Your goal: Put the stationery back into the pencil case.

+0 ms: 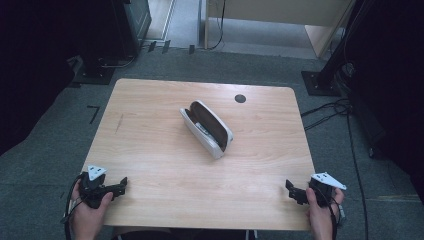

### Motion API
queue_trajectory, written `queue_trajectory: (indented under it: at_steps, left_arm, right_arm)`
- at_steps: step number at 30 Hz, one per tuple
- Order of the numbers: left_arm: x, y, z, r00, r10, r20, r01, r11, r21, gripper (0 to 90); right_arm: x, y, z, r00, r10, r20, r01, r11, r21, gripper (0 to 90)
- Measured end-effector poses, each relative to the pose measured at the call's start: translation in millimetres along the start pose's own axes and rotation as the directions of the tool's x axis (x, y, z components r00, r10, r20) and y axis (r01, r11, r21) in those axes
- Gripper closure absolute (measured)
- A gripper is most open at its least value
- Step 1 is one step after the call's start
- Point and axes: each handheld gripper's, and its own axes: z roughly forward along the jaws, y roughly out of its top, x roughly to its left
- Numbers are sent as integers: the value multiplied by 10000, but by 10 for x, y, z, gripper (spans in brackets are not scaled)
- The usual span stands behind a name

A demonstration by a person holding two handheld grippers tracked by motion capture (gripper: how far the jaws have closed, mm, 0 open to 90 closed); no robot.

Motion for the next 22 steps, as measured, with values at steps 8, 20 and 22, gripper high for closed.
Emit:
queue_trajectory:
  at_steps: [8,20,22]
  left_arm:
    - [-1,-1,0,10000,-1,-5,1,10000,-6,12]
    - [-1,0,0,10000,0,-5,0,10000,6,12]
    - [0,1,0,10000,4,-6,-4,10000,6,12]
  right_arm:
    - [-10,-27,26,9993,-250,274,236,9985,501,0]
    - [80,-30,50,9925,-1216,-82,1219,9899,718,0]
    - [80,-30,50,9924,-1227,-86,1230,9898,725,0]
